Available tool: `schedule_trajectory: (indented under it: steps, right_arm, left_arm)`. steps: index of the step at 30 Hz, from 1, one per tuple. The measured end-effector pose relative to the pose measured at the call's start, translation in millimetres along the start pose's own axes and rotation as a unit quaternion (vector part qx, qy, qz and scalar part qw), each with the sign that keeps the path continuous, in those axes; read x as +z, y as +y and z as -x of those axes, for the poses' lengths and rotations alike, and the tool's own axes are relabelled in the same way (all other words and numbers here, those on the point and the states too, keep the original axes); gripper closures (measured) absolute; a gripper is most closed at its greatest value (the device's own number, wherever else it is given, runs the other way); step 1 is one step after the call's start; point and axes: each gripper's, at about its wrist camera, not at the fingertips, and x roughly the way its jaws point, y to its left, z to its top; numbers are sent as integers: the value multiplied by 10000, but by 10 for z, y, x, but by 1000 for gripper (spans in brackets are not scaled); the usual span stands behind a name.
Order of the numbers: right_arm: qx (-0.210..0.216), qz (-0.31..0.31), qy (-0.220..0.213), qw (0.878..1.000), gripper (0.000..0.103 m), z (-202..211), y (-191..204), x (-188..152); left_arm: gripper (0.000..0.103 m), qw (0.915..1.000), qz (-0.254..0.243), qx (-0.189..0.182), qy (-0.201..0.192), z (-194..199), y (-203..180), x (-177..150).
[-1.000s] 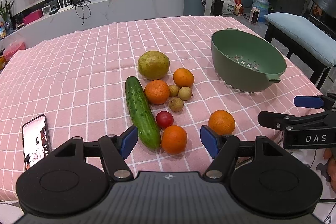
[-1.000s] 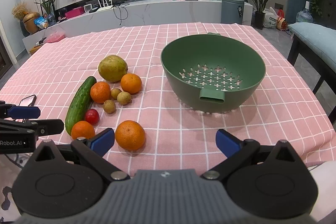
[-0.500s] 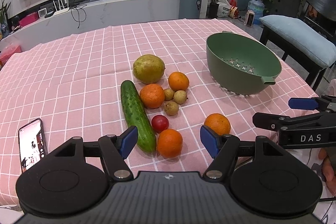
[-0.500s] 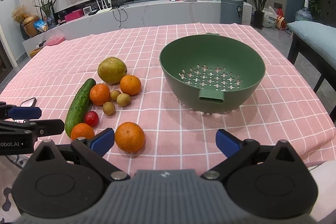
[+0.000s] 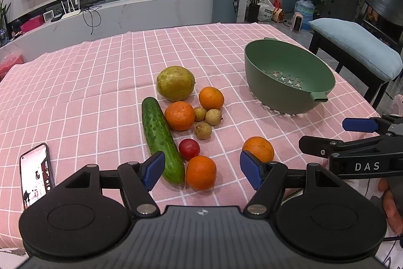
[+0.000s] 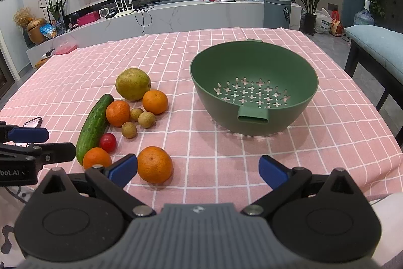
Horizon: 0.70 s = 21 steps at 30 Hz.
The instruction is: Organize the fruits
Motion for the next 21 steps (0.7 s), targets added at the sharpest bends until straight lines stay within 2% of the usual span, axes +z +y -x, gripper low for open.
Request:
schedule_trajectory:
  steps: [21]
  right_arm:
    - [-18, 33, 2, 10000, 5, -23, -8, -13]
  left_arm:
    - [23, 10000, 3, 3, 2, -1, -1, 1]
